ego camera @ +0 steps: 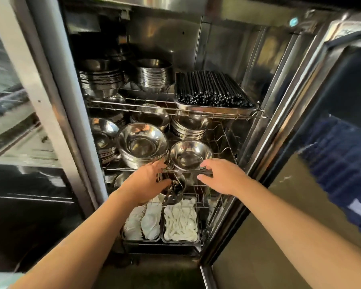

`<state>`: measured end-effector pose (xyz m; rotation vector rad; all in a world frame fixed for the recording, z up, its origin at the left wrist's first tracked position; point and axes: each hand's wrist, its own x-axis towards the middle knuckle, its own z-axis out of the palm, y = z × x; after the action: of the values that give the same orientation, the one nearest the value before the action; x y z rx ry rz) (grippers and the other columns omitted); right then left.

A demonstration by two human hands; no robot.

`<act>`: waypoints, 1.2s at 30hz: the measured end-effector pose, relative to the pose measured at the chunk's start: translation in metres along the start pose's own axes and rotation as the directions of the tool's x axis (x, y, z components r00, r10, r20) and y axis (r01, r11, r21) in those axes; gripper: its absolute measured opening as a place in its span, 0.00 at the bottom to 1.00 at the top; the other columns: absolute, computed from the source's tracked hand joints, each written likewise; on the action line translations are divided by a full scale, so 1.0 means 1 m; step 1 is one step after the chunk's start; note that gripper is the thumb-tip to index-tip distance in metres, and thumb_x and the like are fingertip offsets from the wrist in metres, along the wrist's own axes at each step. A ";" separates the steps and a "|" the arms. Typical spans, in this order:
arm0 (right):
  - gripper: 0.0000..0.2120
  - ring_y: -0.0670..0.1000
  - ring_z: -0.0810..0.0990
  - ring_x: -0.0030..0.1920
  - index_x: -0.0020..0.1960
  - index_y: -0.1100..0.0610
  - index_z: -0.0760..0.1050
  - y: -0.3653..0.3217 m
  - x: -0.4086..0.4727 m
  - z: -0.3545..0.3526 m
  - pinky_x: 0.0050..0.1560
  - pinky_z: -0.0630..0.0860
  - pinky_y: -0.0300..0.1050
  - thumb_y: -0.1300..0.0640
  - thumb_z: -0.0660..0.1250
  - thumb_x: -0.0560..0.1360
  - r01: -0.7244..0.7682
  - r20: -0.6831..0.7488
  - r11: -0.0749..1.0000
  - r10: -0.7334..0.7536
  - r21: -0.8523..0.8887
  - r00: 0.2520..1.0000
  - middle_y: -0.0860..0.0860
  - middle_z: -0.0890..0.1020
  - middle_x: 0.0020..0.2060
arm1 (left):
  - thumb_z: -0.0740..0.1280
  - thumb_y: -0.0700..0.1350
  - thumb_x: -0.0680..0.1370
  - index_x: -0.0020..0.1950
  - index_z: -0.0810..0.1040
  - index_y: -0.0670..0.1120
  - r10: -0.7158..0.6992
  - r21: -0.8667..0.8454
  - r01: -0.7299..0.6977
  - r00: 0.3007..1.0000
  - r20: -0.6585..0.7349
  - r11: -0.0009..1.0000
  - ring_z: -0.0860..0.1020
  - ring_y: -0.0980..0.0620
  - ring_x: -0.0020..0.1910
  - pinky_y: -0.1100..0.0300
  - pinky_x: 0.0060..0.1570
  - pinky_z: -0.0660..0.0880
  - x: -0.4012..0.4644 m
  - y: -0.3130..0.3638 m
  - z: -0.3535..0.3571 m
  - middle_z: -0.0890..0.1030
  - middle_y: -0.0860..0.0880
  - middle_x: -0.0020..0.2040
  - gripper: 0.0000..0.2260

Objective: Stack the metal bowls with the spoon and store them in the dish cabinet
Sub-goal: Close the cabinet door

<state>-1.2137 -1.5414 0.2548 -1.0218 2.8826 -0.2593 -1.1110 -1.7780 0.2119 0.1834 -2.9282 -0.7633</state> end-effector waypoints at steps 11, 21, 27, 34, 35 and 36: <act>0.22 0.40 0.73 0.61 0.68 0.46 0.75 -0.092 -0.215 -0.079 0.59 0.69 0.39 0.39 0.64 0.78 0.027 -0.427 1.000 -0.022 0.006 0.904 0.43 0.79 0.62 | 0.65 0.62 0.76 0.68 0.72 0.54 0.315 0.057 -0.310 0.932 -0.177 0.949 0.79 0.56 0.56 0.53 0.56 0.78 -0.166 0.081 -0.087 0.79 0.55 0.62 0.23; 0.24 0.63 0.73 0.61 0.63 0.58 0.77 -0.031 -0.421 -0.223 0.67 0.64 0.48 0.45 0.69 0.73 -0.402 -0.880 0.896 0.028 -0.188 0.474 0.58 0.79 0.57 | 0.62 0.65 0.76 0.67 0.70 0.57 0.599 0.065 -0.607 0.752 -0.277 0.792 0.75 0.59 0.59 0.66 0.57 0.70 -0.218 0.231 -0.085 0.77 0.59 0.59 0.23; 0.36 0.65 0.67 0.70 0.71 0.54 0.69 0.027 -0.525 -0.256 0.71 0.59 0.55 0.34 0.65 0.71 -0.673 -0.903 0.740 0.279 -0.016 0.327 0.63 0.72 0.66 | 0.66 0.62 0.76 0.70 0.68 0.53 0.704 0.029 -0.739 0.627 -0.334 0.673 0.72 0.55 0.62 0.62 0.63 0.68 -0.227 0.340 -0.043 0.74 0.55 0.60 0.26; 0.31 0.41 0.83 0.52 0.72 0.37 0.61 0.058 -0.558 -0.243 0.55 0.81 0.52 0.38 0.68 0.72 -0.198 -0.714 0.930 0.365 0.309 0.598 0.43 0.84 0.52 | 0.66 0.69 0.72 0.77 0.59 0.52 0.741 -0.065 -0.806 0.569 -0.356 0.588 0.66 0.58 0.70 0.65 0.68 0.61 -0.255 0.451 0.006 0.67 0.56 0.70 0.40; 0.32 0.39 0.82 0.54 0.73 0.37 0.60 0.059 -0.560 -0.242 0.56 0.81 0.49 0.39 0.68 0.73 -0.155 -0.716 0.940 0.333 0.303 0.613 0.41 0.84 0.54 | 0.67 0.70 0.71 0.78 0.58 0.51 0.738 -0.074 -0.806 0.570 -0.361 0.587 0.64 0.59 0.71 0.67 0.68 0.59 -0.261 0.464 0.011 0.66 0.56 0.72 0.42; 0.33 0.37 0.81 0.56 0.75 0.38 0.59 0.060 -0.561 -0.243 0.56 0.81 0.46 0.40 0.68 0.74 -0.120 -0.716 0.947 0.306 0.298 0.627 0.38 0.83 0.57 | 0.67 0.71 0.69 0.78 0.57 0.51 0.732 -0.084 -0.805 0.572 -0.369 0.587 0.63 0.59 0.72 0.69 0.68 0.57 -0.267 0.474 0.016 0.65 0.56 0.73 0.45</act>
<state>-0.8454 -1.1092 0.4888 -0.5832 3.5122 -1.2459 -0.8918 -1.3216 0.4109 -0.8941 -2.2041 -0.8075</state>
